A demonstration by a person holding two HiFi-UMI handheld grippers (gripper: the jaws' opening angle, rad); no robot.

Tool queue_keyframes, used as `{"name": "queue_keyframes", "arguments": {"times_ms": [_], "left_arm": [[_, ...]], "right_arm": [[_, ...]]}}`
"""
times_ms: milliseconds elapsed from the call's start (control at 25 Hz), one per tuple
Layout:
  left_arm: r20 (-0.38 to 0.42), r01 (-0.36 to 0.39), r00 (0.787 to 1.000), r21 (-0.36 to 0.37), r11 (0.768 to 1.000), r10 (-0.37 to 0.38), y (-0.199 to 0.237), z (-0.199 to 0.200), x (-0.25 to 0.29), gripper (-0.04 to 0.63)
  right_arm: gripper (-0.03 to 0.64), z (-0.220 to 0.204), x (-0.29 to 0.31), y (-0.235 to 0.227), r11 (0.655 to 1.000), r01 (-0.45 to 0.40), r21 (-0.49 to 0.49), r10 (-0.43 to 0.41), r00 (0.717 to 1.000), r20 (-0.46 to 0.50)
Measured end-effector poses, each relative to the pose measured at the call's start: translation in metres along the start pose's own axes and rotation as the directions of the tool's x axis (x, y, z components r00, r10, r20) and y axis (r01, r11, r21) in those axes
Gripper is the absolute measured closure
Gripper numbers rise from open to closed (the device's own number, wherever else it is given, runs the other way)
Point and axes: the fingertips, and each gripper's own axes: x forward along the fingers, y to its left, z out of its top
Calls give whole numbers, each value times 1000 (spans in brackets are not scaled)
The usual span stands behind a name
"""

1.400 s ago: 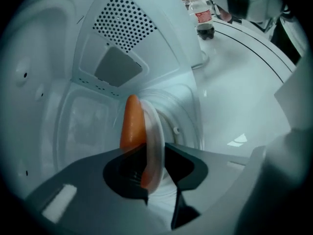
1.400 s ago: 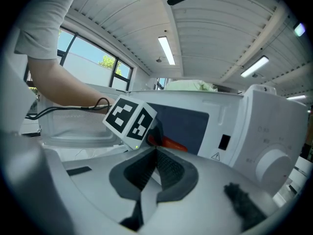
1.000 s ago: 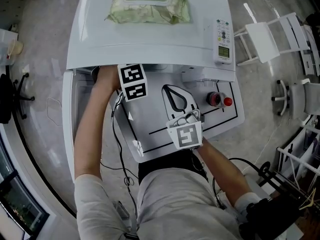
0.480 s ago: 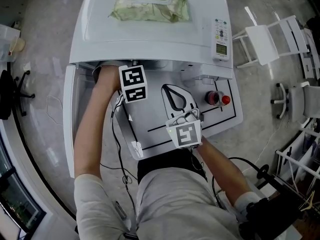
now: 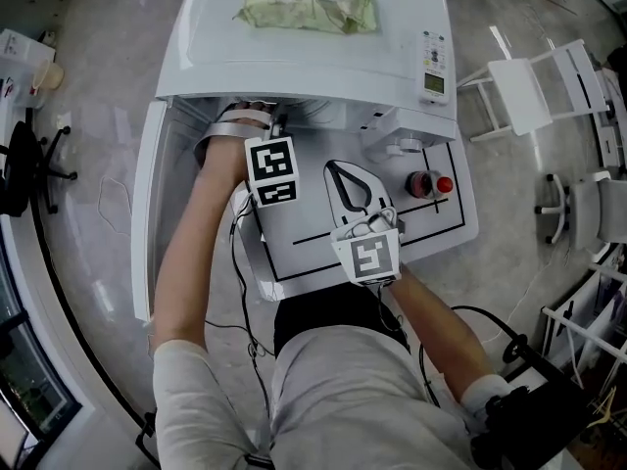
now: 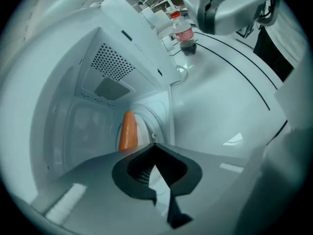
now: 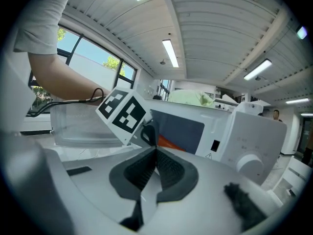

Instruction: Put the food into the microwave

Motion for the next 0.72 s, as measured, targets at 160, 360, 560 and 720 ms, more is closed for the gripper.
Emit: {"name": "queue_keyframes", "arguments": {"times_ms": [160,360,560,720], "left_arm": [[-8,-5,1000,4,1000,5,-12,5,-16,586],[-11,-1,1000,12,1000,1,-27,14,-37,586],[-1,-27,1000,-32,999,27,-41,26,-59,586],[5,-23,1000,-64,998,23,-52,34,-72,586]], "right_arm": [[606,7,-9,8,1000,-17,-25,18,1000,6],[606,20,-22,15,999,-30,-45,32,999,32],[606,29,-37,20,998,-42,-45,44,998,44],[606,34,-45,22,997,-50,-67,53,997,47]]}}
